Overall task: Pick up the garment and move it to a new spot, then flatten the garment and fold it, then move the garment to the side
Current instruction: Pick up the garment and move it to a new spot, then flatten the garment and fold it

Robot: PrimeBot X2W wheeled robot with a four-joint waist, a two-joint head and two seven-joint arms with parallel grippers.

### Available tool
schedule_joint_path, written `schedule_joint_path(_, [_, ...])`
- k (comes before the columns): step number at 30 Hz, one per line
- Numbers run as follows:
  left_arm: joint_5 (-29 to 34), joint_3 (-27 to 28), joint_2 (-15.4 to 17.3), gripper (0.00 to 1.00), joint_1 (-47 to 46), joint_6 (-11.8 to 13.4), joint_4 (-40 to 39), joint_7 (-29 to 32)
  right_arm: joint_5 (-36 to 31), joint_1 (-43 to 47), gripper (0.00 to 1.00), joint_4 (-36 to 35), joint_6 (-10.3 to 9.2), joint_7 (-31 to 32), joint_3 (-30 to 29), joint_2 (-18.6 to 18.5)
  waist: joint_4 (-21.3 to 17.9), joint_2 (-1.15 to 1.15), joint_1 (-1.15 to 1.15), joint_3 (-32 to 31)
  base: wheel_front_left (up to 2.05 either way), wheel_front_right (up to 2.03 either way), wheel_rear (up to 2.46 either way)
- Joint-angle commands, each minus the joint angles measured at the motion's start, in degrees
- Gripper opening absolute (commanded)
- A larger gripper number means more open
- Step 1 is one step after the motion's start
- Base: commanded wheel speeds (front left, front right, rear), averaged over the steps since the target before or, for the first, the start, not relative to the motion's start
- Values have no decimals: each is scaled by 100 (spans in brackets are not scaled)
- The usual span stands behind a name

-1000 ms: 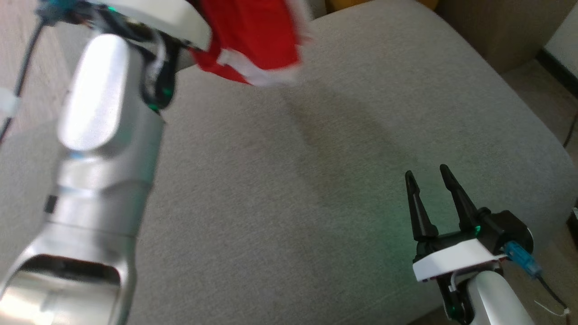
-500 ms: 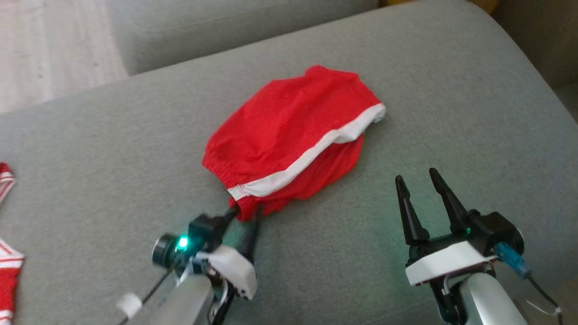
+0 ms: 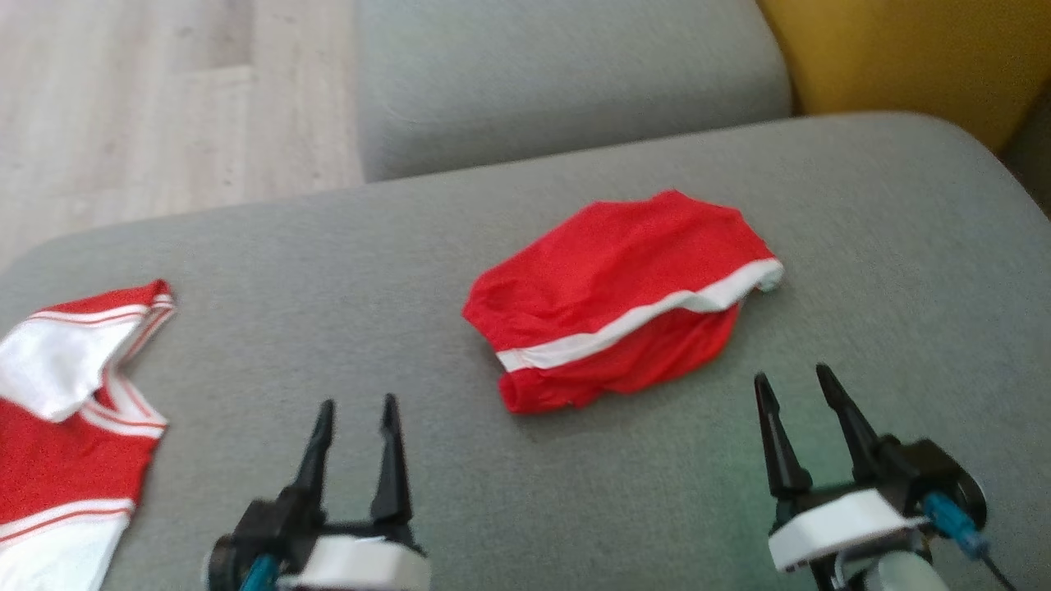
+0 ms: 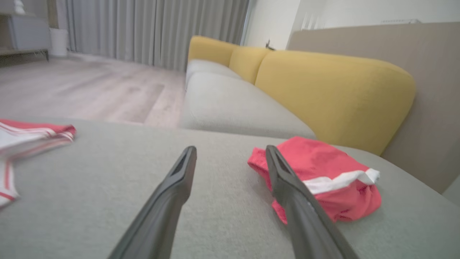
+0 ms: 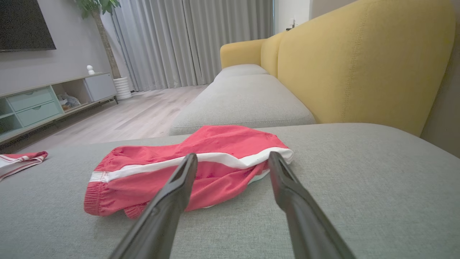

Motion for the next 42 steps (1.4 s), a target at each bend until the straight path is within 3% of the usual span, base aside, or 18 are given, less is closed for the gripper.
schedule_joint_path(1, [190, 279, -1, 100, -65, 32, -346, -61, -49, -38, 100, -217, -4, -37, 113, -8, 181, 0, 1, -181, 0, 0, 0])
schedule_joint_path(9, [892, 698, -1, 100, 667, 203, -1133, -62, 6, 333, 100, -331, -4, -37, 209, -8, 344, 0, 1, -367, 0, 0, 0])
schedule_joint_path(42, [1147, 655, -2, 100, 787, 244, -734, -62, 37, 336, 100, -372, -4, -37, 178, -8, 352, 0, 1, -332, 0, 0, 0])
